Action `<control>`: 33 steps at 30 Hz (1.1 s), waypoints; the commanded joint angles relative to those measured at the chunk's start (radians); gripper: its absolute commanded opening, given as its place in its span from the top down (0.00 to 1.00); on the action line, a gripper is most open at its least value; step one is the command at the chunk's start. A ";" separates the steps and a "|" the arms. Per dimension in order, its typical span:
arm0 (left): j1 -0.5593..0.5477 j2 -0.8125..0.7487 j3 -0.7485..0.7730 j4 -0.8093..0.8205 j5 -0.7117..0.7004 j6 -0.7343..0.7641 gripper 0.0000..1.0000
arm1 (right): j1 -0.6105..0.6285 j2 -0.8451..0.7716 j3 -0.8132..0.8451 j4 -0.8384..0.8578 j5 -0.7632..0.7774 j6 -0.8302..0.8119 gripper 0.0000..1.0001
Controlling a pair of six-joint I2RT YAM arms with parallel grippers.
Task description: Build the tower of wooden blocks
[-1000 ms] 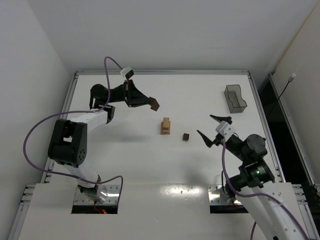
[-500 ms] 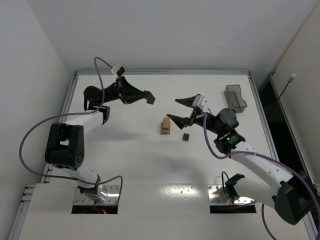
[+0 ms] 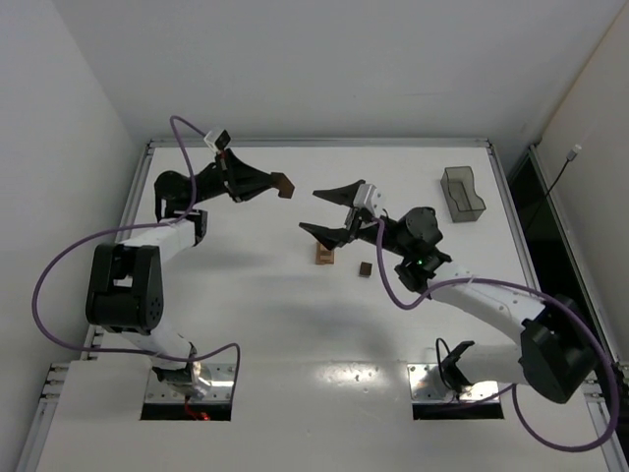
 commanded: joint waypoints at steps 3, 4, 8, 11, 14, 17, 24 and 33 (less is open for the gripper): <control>0.005 -0.083 -0.032 0.567 -0.022 -0.384 1.00 | -0.013 0.082 0.073 0.136 -0.051 0.015 0.35; 0.005 -0.083 -0.032 0.567 -0.022 -0.384 1.00 | -0.013 0.082 0.073 0.145 -0.051 0.015 0.35; 0.005 -0.125 -0.068 0.567 -0.022 -0.393 1.00 | -0.022 0.125 0.093 0.145 -0.062 0.026 0.35; 0.005 -0.148 -0.069 0.567 -0.013 -0.404 1.00 | -0.022 0.151 0.102 0.156 -0.062 0.037 0.35; 0.005 -0.166 -0.090 0.567 -0.013 -0.413 1.00 | -0.022 0.176 0.123 0.166 -0.062 0.037 0.35; 0.005 -0.166 -0.113 0.567 -0.013 -0.422 1.00 | -0.022 0.196 0.151 0.166 -0.062 0.046 0.35; -0.005 -0.185 -0.104 0.567 -0.013 -0.431 1.00 | -0.012 0.216 0.171 0.166 -0.062 0.046 0.35; -0.014 -0.174 -0.067 0.567 -0.013 -0.441 1.00 | 0.007 0.234 0.180 0.157 -0.071 0.055 0.35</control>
